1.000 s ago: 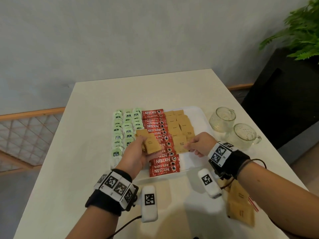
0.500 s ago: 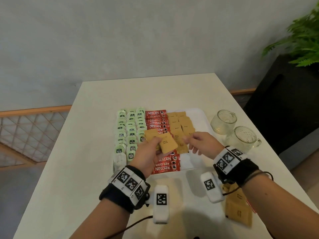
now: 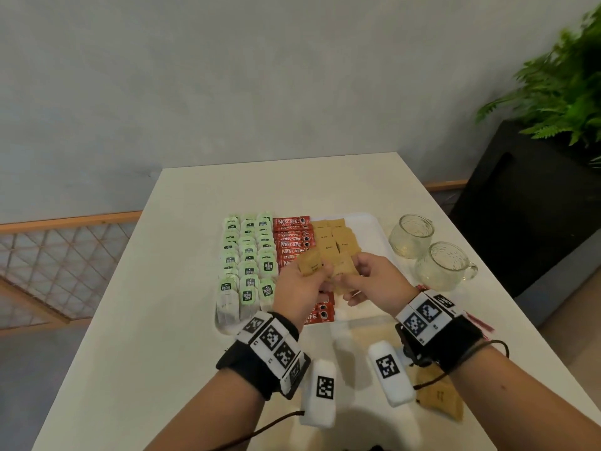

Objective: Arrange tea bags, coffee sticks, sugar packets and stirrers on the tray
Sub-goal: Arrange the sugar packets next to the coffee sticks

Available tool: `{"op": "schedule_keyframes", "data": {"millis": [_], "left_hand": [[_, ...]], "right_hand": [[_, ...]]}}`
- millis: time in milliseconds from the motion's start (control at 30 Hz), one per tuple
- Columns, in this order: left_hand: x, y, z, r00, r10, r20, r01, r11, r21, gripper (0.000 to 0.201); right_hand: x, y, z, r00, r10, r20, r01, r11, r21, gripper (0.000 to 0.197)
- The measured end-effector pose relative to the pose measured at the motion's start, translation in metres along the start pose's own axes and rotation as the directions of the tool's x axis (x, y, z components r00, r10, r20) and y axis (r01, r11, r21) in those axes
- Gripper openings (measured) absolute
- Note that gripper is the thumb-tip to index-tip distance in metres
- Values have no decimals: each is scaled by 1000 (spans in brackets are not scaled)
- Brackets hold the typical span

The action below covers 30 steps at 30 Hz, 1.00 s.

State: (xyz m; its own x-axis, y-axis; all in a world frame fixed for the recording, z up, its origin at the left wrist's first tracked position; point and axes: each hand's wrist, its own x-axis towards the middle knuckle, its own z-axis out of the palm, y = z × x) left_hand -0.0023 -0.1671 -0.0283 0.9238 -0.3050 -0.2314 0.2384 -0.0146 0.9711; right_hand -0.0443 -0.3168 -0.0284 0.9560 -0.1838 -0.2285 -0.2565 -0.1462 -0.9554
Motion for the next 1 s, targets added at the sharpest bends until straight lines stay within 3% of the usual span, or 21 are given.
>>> {"op": "schedule_keyframes", "data": {"millis": [133, 233, 300, 400, 533, 633, 800, 1000], "left_hand": [[-3, -3, -3, 997, 76, 14, -77, 979, 187, 17], [-4, -1, -9, 986, 168, 7, -161, 933, 322, 4], [-3, 2, -14, 974, 227, 1, -207, 887, 413, 12], [-5, 10, -18, 975, 217, 54, -218, 873, 436, 28], [-8, 12, -17, 973, 140, 186, -218, 826, 519, 24], [-7, 11, -13, 980, 103, 168, -167, 887, 430, 10], [1, 21, -9, 985, -75, 157, 51, 987, 152, 15], [14, 25, -28, 959, -213, 189, 217, 976, 1, 23]], "right_hand": [[-5, -3, -8, 999, -39, -1, 38, 982, -184, 19], [-9, -8, -15, 997, -65, 39, 74, 959, -273, 9], [-11, -9, -21, 996, -78, 53, 92, 935, -343, 13], [-10, -11, -29, 995, -88, 42, 98, 901, -422, 13], [-5, -19, -34, 994, -95, 47, 106, 887, -450, 21], [-2, -24, -35, 991, -131, 8, 126, 931, -343, 22], [18, -18, -44, 991, -66, -117, 44, 983, -179, 16], [40, 14, -59, 944, 201, -260, -258, 944, -204, 16]]}}
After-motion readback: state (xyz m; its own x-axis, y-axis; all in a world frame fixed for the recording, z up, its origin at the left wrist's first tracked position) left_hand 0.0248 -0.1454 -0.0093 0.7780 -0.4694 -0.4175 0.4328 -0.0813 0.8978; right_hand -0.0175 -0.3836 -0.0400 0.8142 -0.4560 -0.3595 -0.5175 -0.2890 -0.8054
